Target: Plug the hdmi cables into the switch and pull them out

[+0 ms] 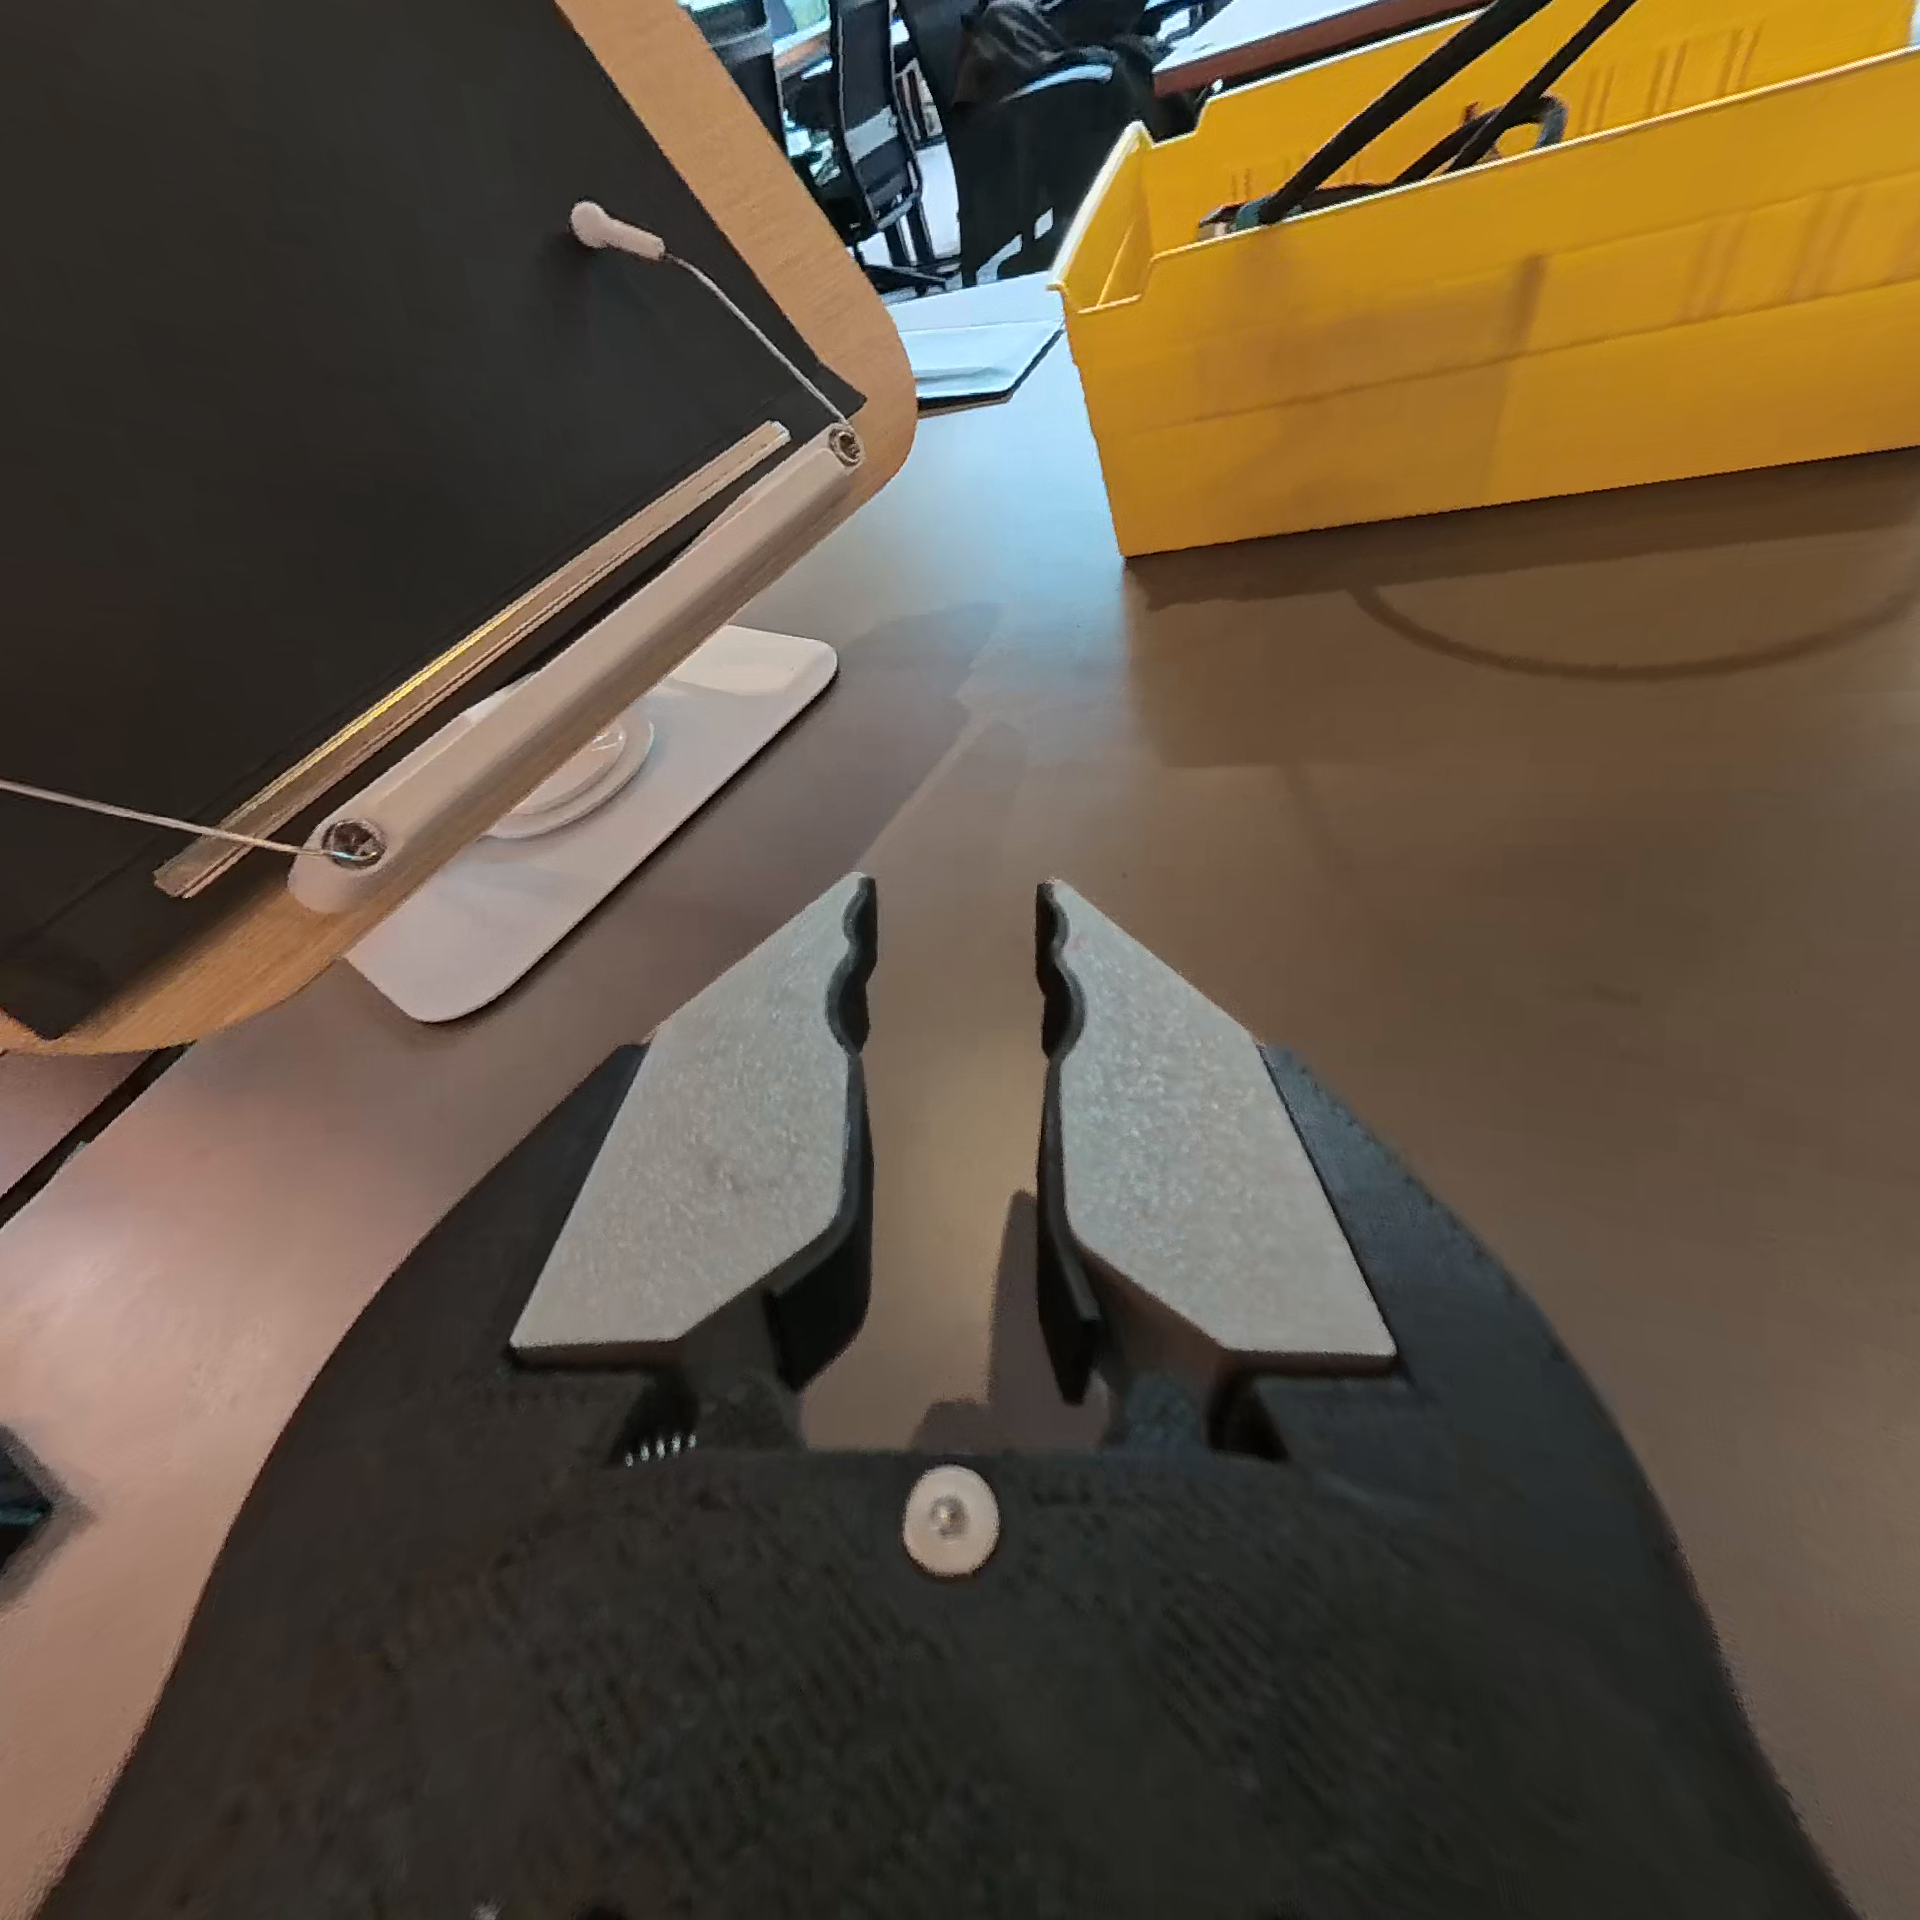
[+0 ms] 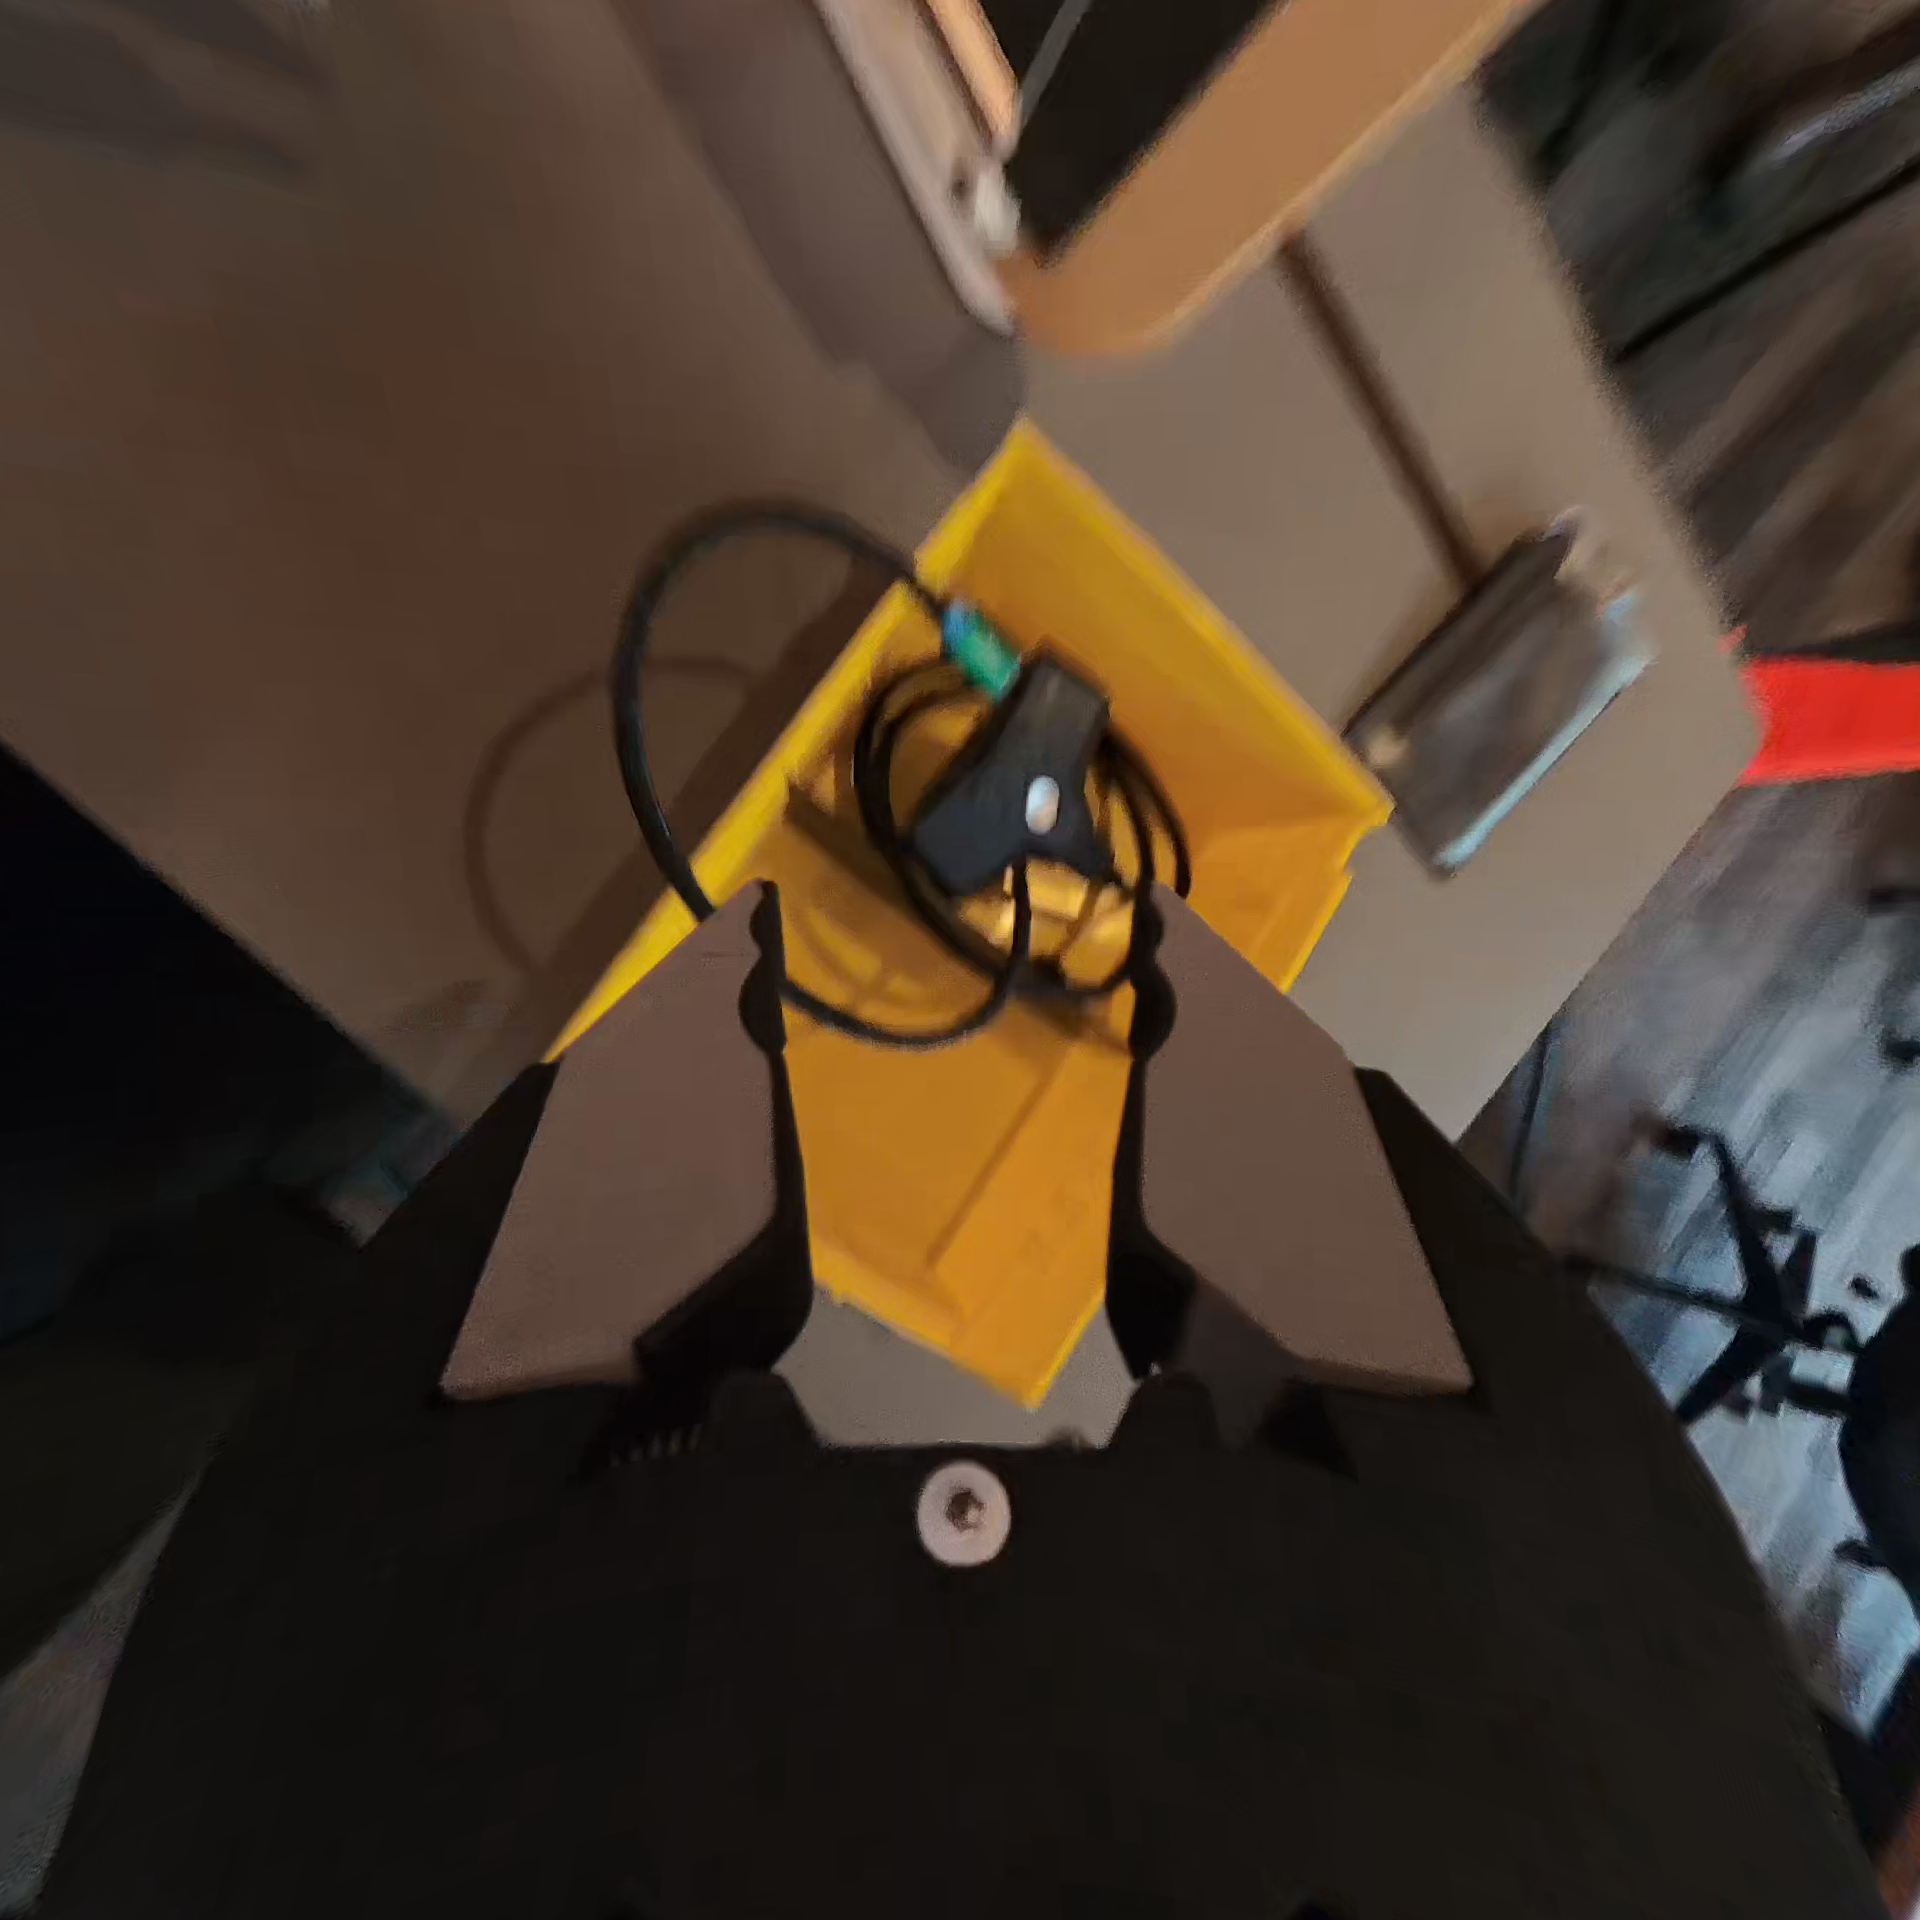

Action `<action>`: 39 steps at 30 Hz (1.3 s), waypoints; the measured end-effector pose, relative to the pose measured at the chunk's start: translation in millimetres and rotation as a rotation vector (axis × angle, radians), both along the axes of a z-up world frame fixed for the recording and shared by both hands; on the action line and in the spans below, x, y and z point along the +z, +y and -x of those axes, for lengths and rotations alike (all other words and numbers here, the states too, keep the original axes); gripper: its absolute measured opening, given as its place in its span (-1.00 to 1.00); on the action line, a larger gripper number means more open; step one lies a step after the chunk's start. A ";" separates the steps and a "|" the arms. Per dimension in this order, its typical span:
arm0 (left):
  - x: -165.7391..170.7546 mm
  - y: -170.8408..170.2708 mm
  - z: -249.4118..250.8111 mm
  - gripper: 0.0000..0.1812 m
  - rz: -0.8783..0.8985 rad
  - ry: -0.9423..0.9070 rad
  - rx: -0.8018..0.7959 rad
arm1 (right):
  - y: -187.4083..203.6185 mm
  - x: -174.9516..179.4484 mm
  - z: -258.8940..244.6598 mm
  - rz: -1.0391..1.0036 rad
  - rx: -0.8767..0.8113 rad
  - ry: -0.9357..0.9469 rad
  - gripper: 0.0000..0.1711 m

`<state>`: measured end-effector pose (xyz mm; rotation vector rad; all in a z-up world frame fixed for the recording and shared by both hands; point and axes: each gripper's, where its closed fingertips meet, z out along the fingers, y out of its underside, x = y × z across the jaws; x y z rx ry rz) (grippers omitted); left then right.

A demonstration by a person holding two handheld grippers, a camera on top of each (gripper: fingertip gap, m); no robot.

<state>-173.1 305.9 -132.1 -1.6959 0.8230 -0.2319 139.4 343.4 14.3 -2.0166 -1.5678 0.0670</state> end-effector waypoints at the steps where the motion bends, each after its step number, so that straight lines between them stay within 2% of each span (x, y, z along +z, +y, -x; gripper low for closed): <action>1: 0.8 0.4 0.9 -0.69 -0.002 -0.004 0.004 | -3.3 13.5 19.3 -0.052 0.019 0.058 -0.24; 3: 1.7 1.8 3.1 -0.69 -0.004 -0.008 0.016 | -22.5 40.3 74.4 -0.101 0.106 0.250 -0.22; 5: -0.1 4.8 8.0 -0.68 0.009 -0.011 0.042 | -53.5 64.8 138.5 -0.085 0.236 0.527 -0.25; 7: -3.2 10.4 17.3 -0.67 0.029 -0.019 0.095 | -77.8 71.5 193.5 -0.035 0.335 0.769 -0.23; 8: -4.7 12.9 22.3 -0.66 0.039 -0.022 0.120 | -82.2 64.0 217.5 -0.012 0.356 0.842 -0.21; 10: -5.2 16.8 31.6 -0.65 0.048 -0.032 0.163 | -71.4 28.0 261.7 0.012 0.321 0.891 -0.16; 15: 0.1 21.8 46.1 -0.63 0.076 -0.092 0.219 | -8.3 -92.5 335.4 0.013 0.146 0.804 -0.15; 18: -7.9 26.7 59.7 -0.63 0.130 -0.096 0.296 | 22.7 -134.9 351.4 -0.050 0.107 0.761 -0.17; 19: -11.8 28.5 63.4 -0.63 0.148 -0.097 0.315 | 28.4 -145.7 354.0 -0.057 0.105 0.742 -0.21; 21: -19.3 30.8 65.6 -0.63 0.176 -0.100 0.331 | 26.8 -161.1 359.6 0.007 0.136 0.700 -0.18; 24: -29.1 31.5 61.2 -0.50 0.221 -0.068 0.319 | 22.4 -164.5 360.7 0.047 0.159 0.698 -0.22; 30: -24.2 19.0 45.0 -0.47 0.171 0.015 0.298 | 18.7 -167.9 363.1 0.063 0.178 0.678 -0.24; 35: -9.1 -26.7 14.1 -0.42 0.207 -0.073 0.247 | 16.6 -165.2 362.8 0.114 0.180 0.716 -0.25; 39: 47.4 -78.3 16.2 -0.42 0.131 -0.090 0.212 | 16.1 -165.1 362.9 0.137 0.178 0.725 -0.24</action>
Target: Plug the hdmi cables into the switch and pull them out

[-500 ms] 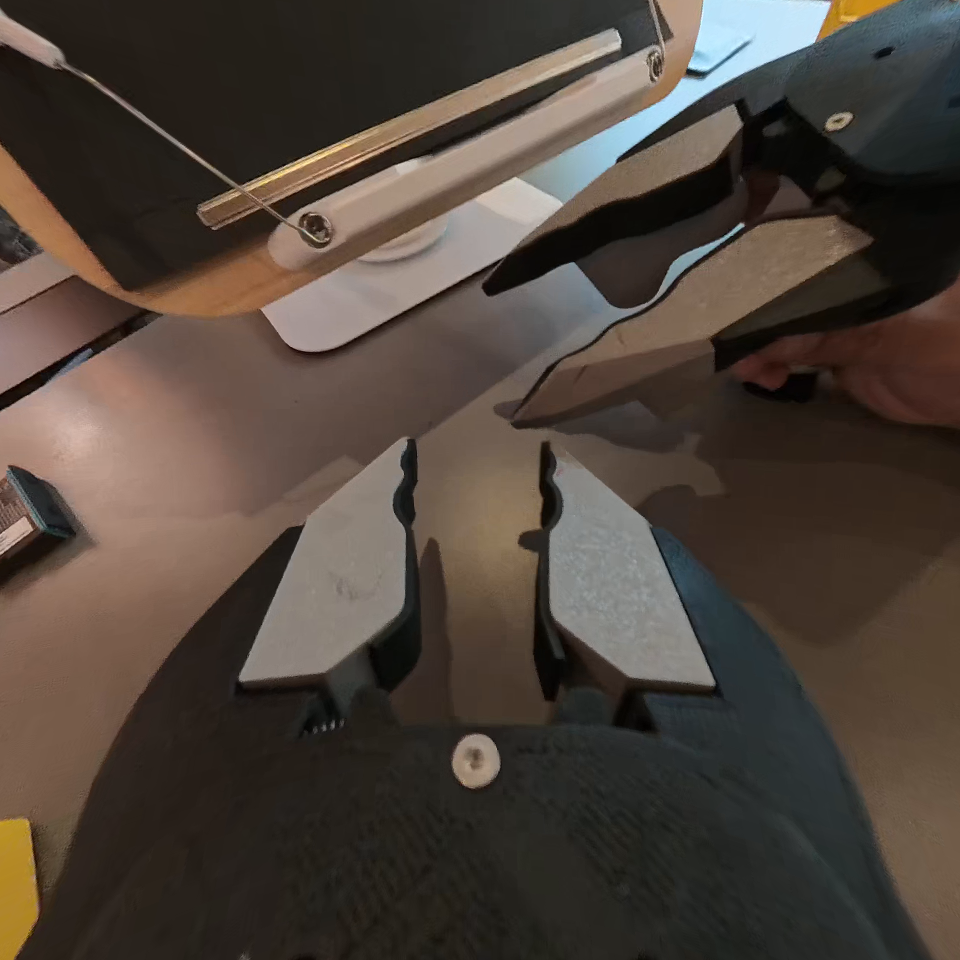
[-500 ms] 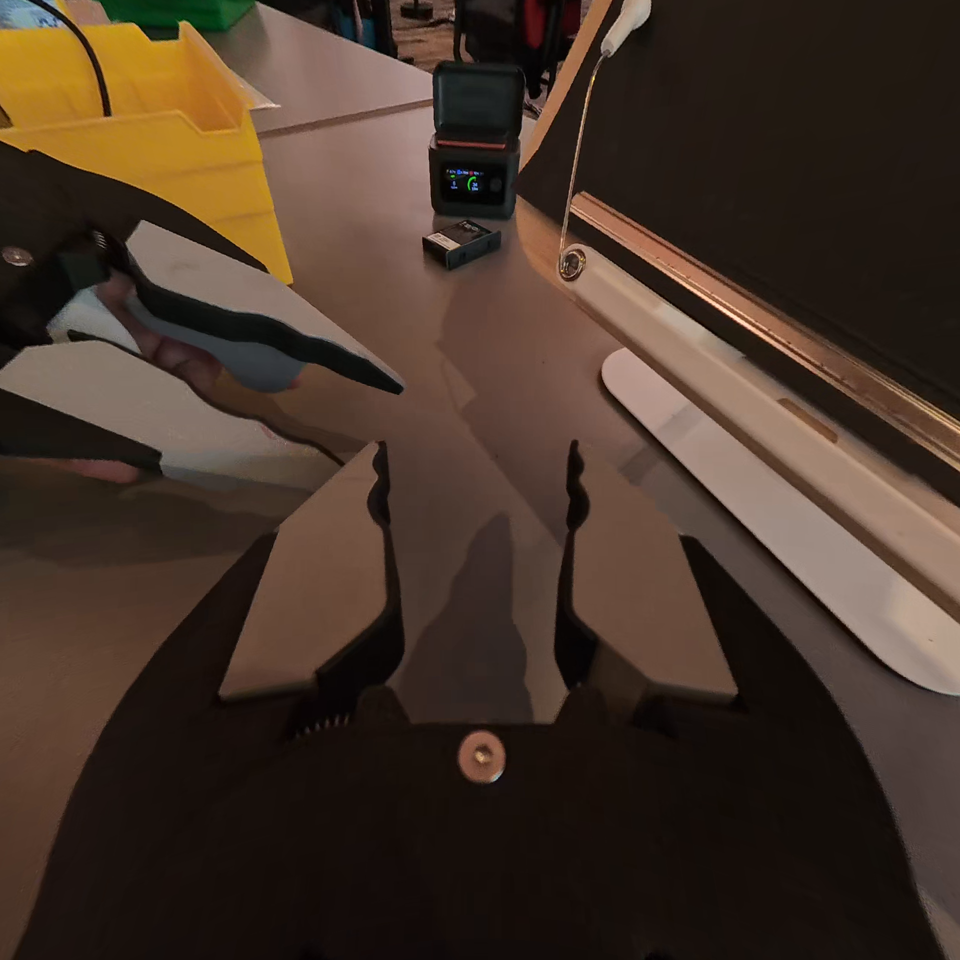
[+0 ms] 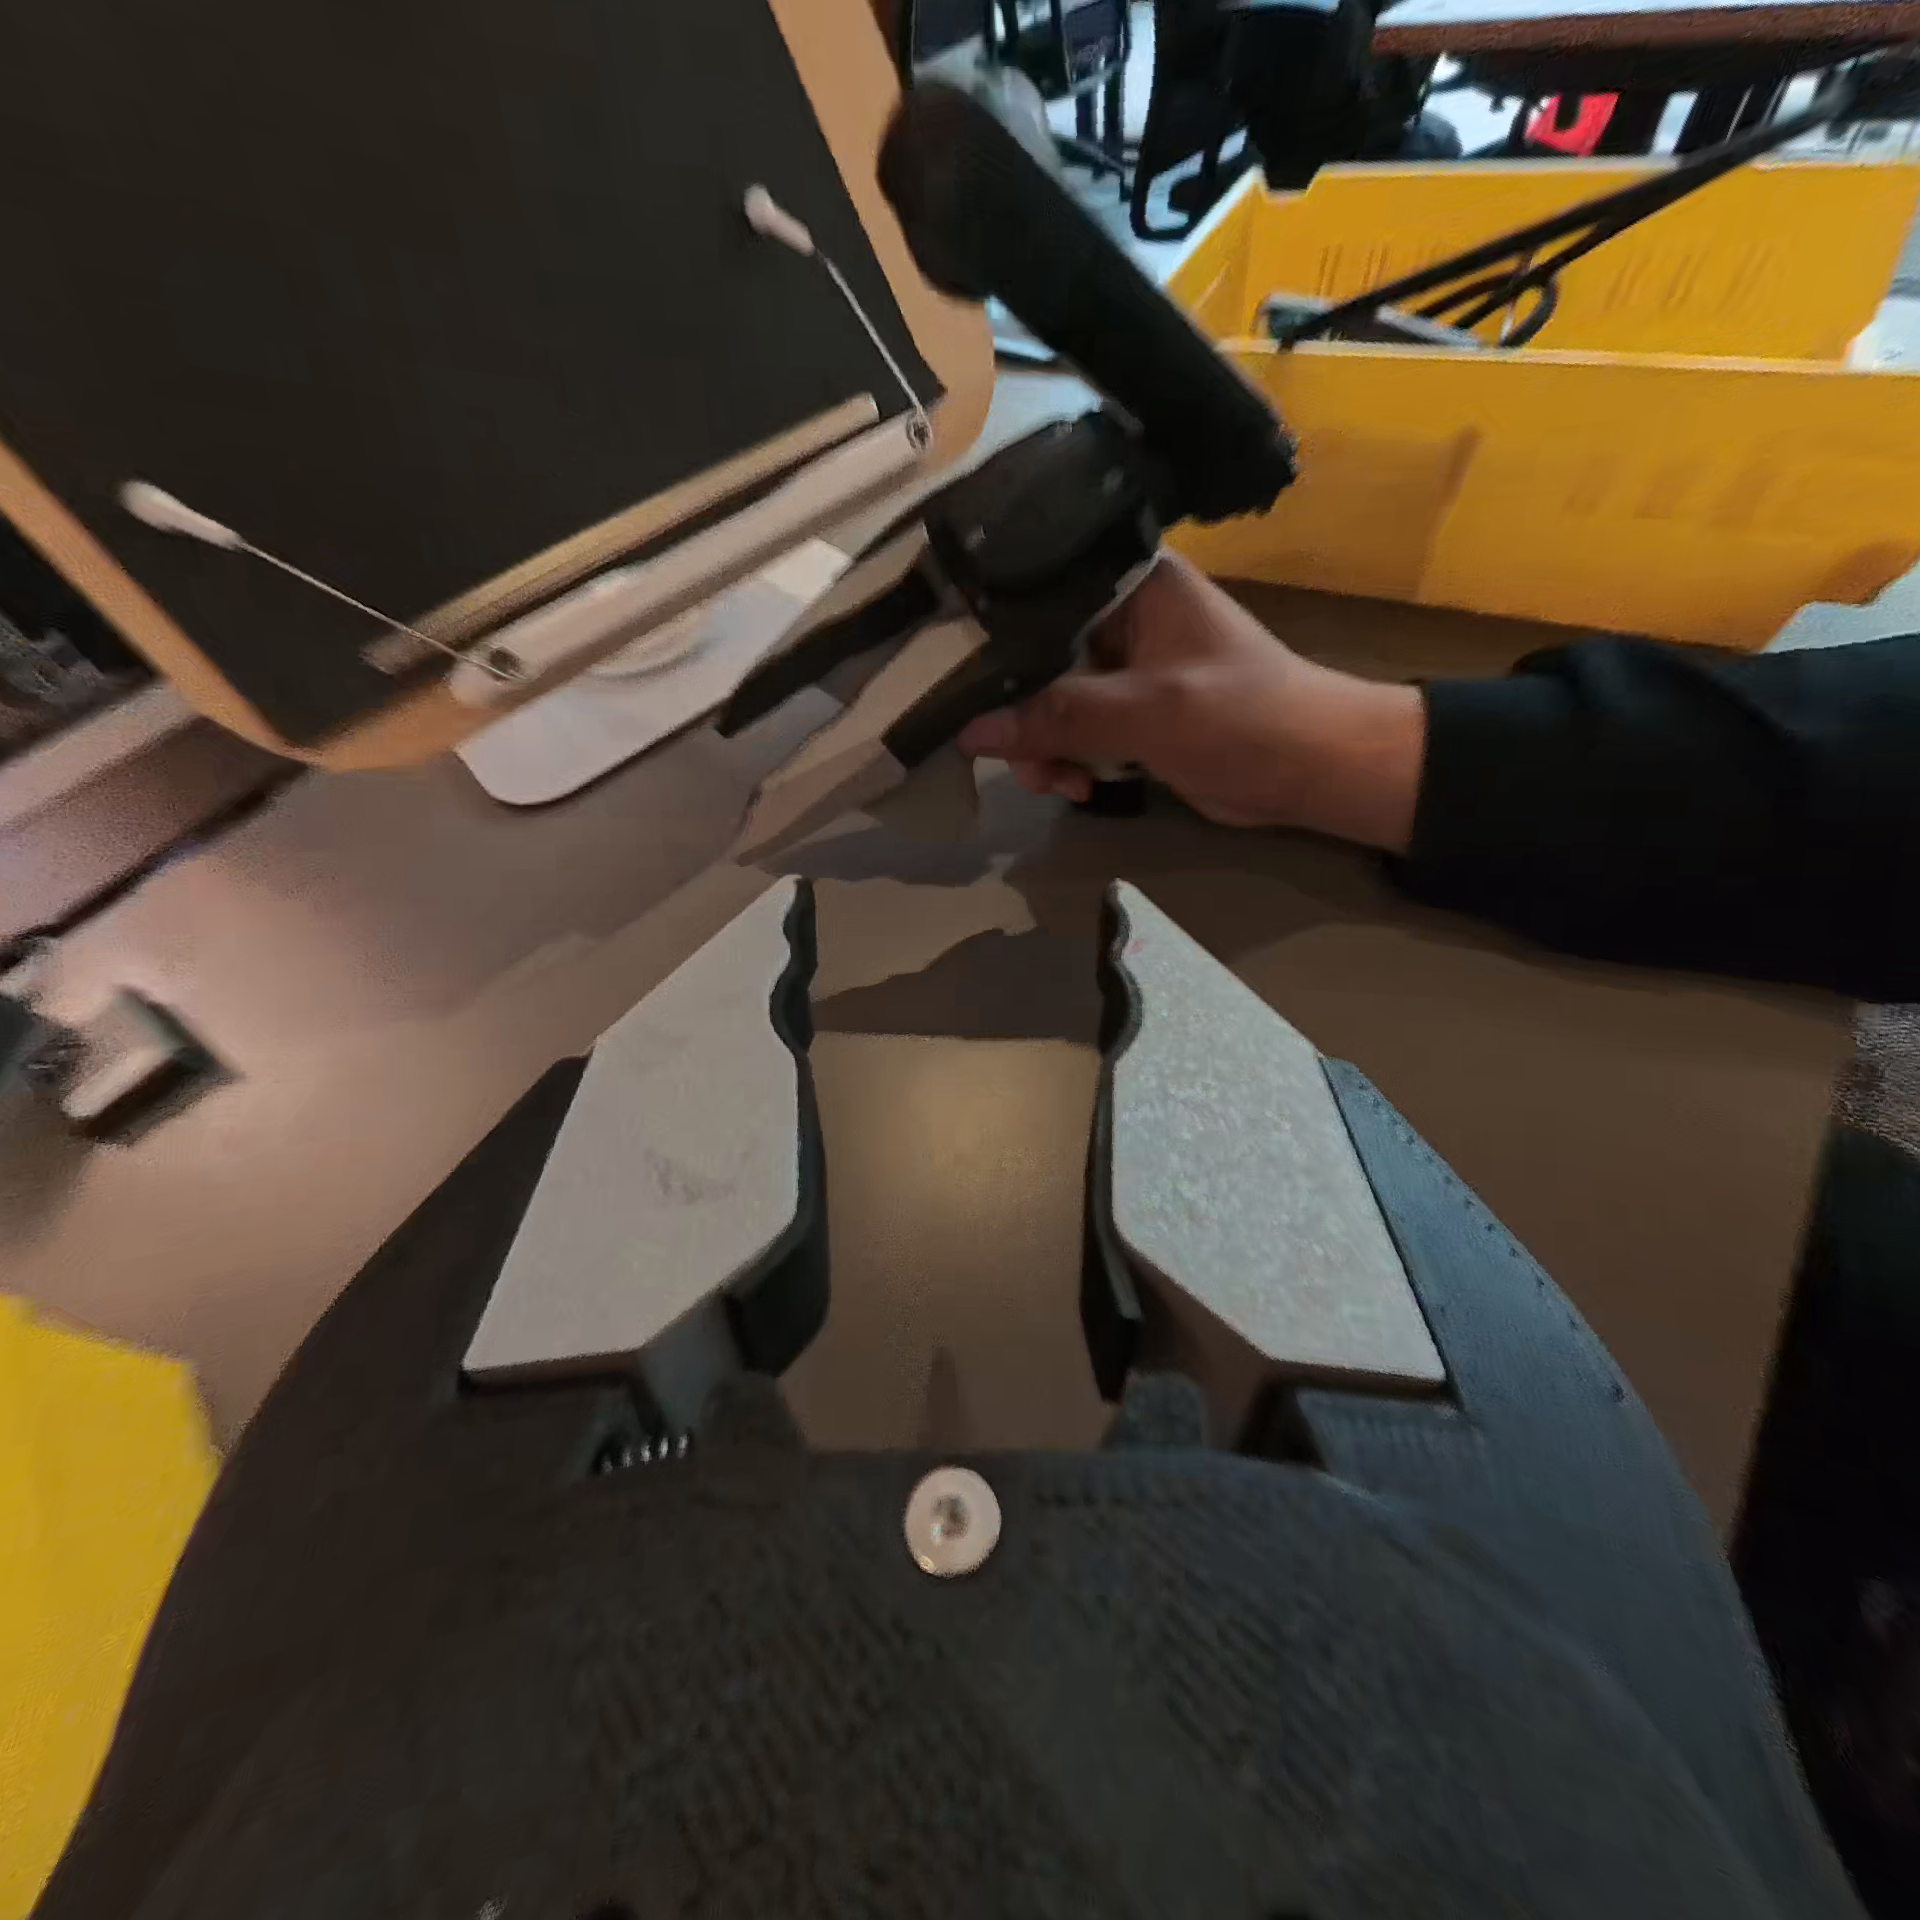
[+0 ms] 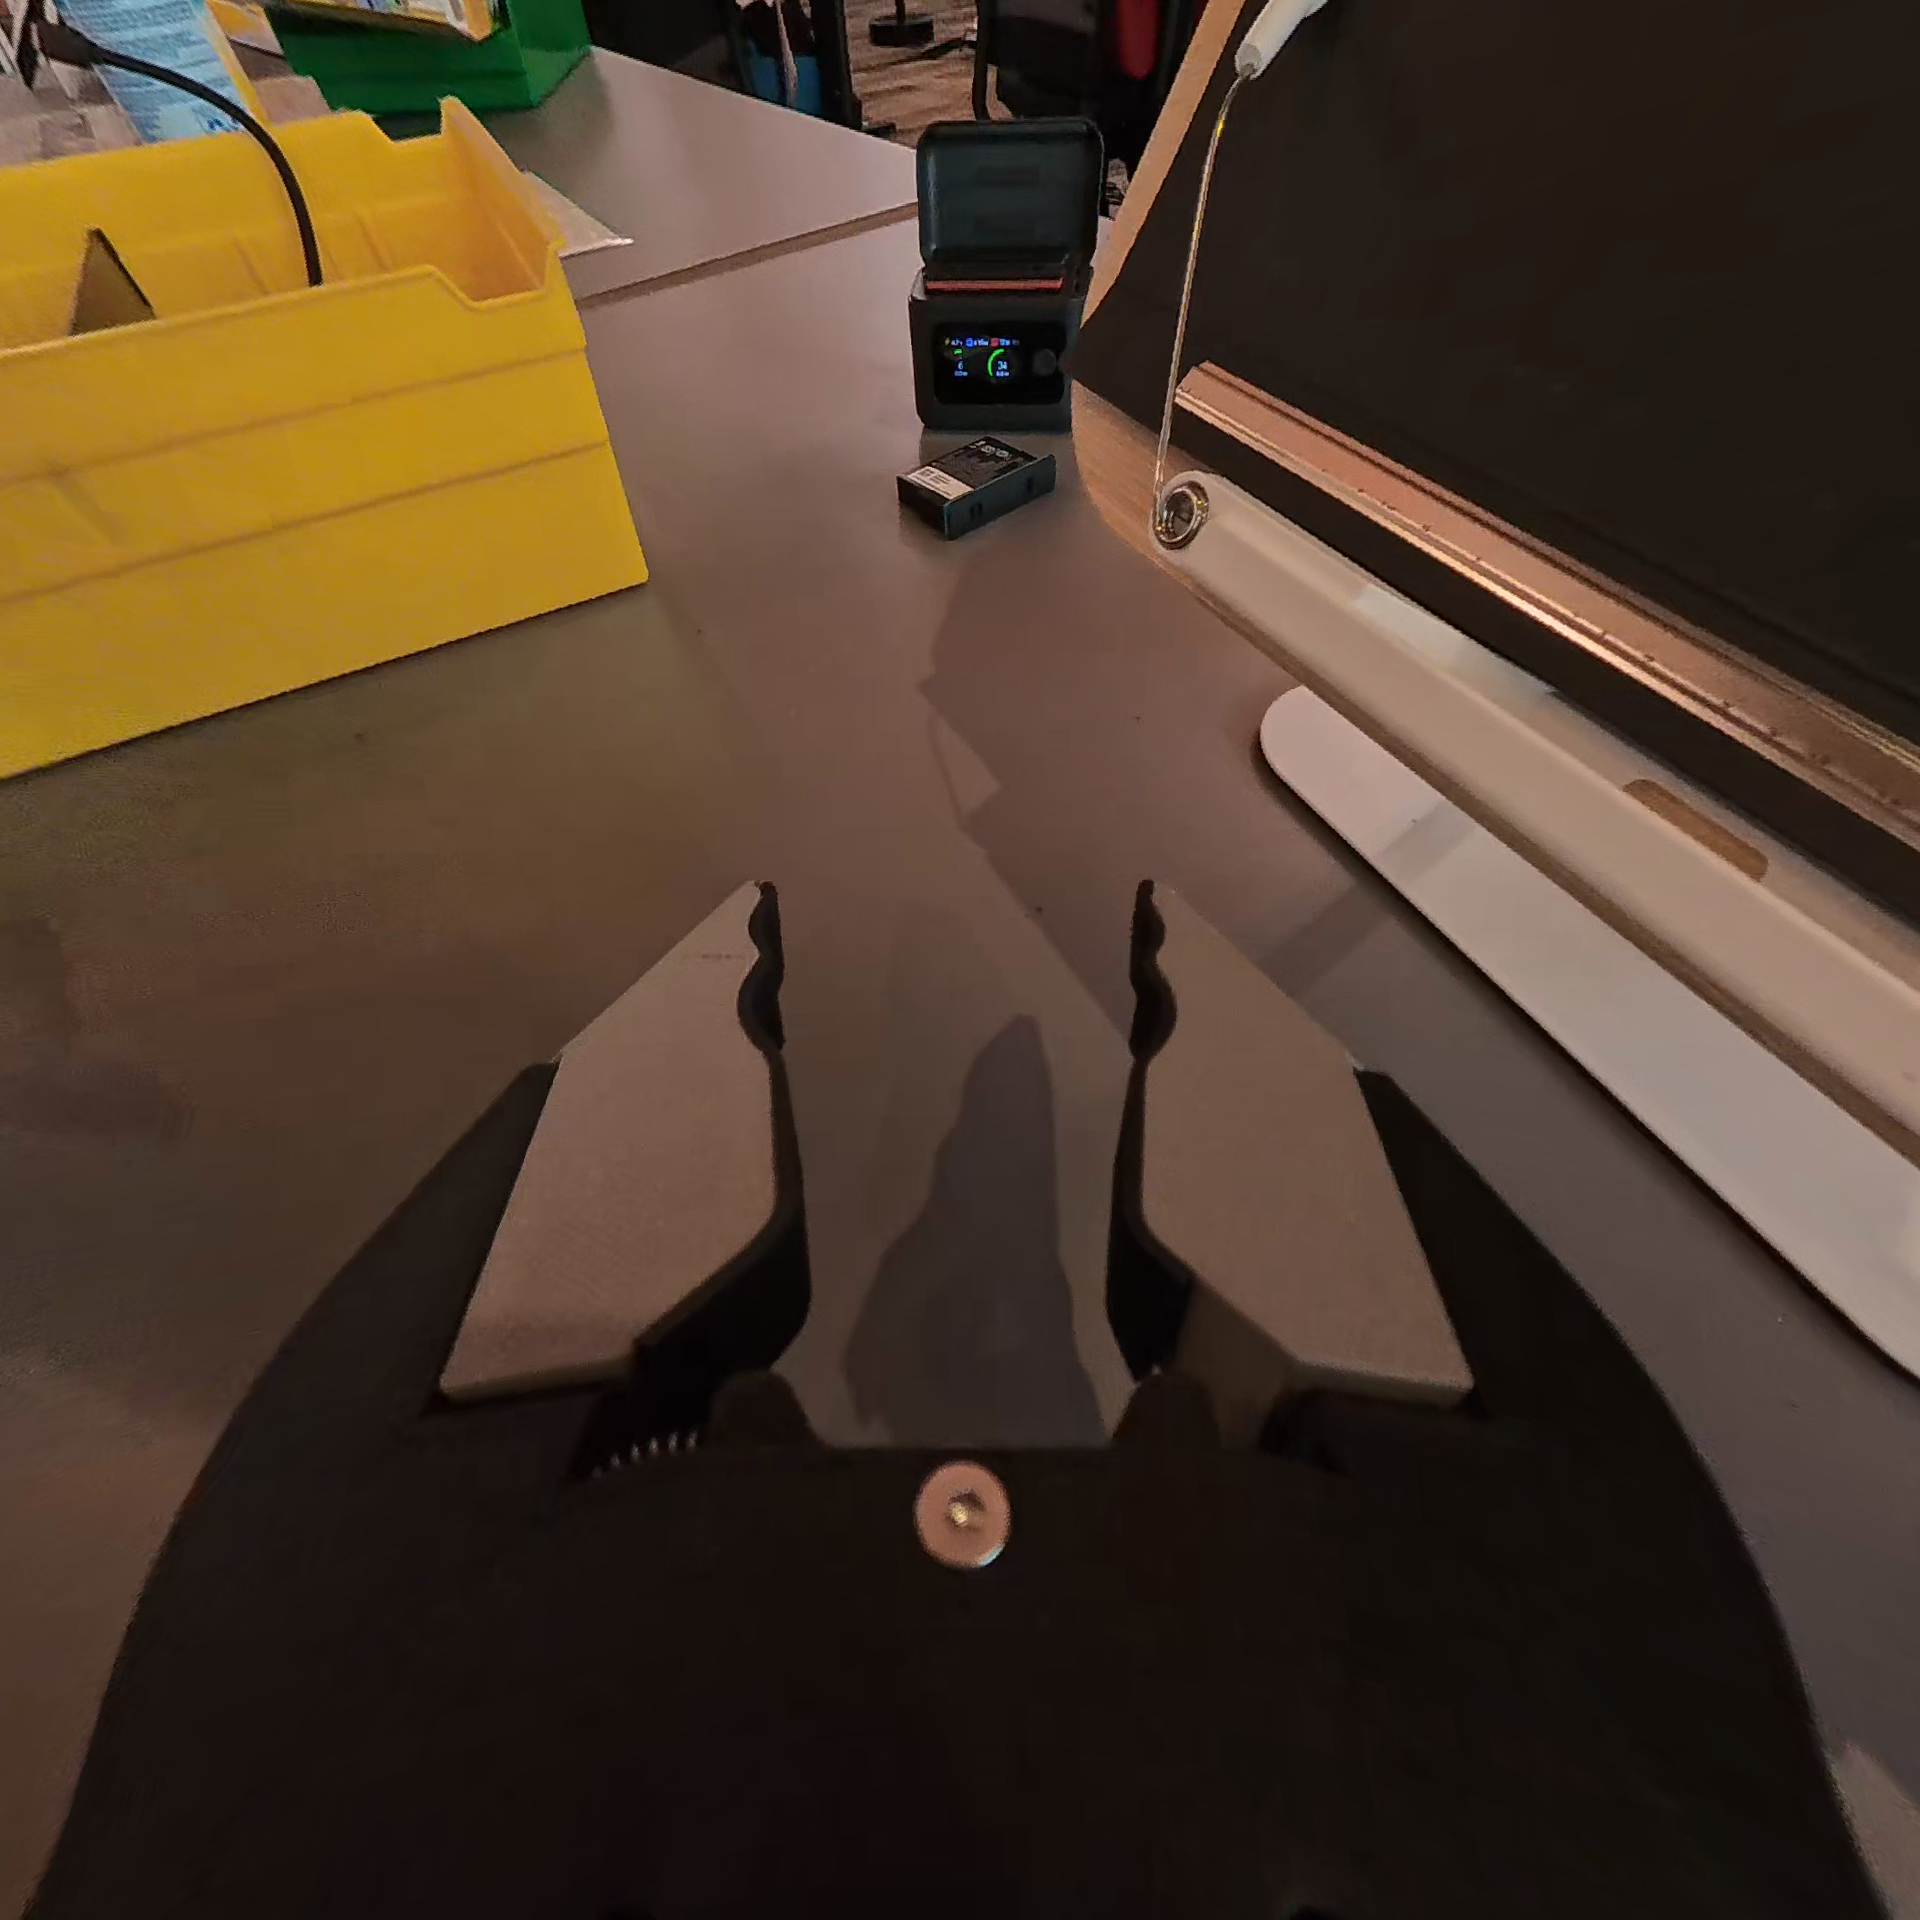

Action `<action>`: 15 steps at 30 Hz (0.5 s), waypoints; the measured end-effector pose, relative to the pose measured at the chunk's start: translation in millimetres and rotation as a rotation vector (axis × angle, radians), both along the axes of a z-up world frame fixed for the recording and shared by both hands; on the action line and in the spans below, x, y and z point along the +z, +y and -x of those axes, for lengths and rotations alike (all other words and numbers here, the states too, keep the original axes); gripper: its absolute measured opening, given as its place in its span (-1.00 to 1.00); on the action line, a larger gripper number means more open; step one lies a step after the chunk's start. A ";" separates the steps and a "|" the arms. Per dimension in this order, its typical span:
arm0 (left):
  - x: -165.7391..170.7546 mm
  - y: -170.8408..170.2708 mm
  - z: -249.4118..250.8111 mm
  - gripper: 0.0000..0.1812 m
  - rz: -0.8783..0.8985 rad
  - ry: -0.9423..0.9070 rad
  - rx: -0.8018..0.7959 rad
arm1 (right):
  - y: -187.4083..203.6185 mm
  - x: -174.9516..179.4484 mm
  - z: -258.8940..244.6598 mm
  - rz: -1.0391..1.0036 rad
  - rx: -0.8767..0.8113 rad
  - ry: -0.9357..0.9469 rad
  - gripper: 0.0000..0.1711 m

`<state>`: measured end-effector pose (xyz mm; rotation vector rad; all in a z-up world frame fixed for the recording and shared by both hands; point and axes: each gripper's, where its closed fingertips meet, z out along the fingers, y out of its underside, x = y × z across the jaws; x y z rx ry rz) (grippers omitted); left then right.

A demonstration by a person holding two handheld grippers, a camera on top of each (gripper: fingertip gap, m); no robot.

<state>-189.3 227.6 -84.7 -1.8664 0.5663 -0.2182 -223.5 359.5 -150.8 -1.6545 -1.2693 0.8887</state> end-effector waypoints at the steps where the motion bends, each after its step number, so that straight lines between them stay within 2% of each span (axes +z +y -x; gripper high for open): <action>1: 16.8 -10.3 12.1 -0.42 -0.015 0.014 0.012 | -0.3 0.3 -0.1 -0.005 0.000 0.001 -0.24; 4: 67.3 -28.4 86.9 -0.36 -0.045 0.113 0.160 | -2.1 0.3 0.5 -0.018 0.008 -0.003 -0.25; 6: 90.7 -35.7 161.9 -0.32 -0.025 0.232 0.323 | -2.7 -0.8 0.9 -0.021 0.011 -0.011 -0.25; 8: 98.7 -45.1 254.2 -0.27 0.053 0.420 0.533 | -2.2 -1.6 1.1 -0.015 0.010 -0.015 -0.26; 10: 94.0 -62.2 342.6 -0.28 0.160 0.618 0.712 | -1.4 -2.5 1.0 -0.001 0.009 -0.017 -0.26; 12: 72.9 -79.6 401.3 -0.42 0.295 0.705 0.778 | -0.7 -2.4 0.7 0.011 0.008 -0.013 -0.27; 15: 45.7 -90.2 434.1 -0.50 0.348 0.732 0.732 | -0.5 -2.0 0.5 0.019 0.010 -0.009 -0.28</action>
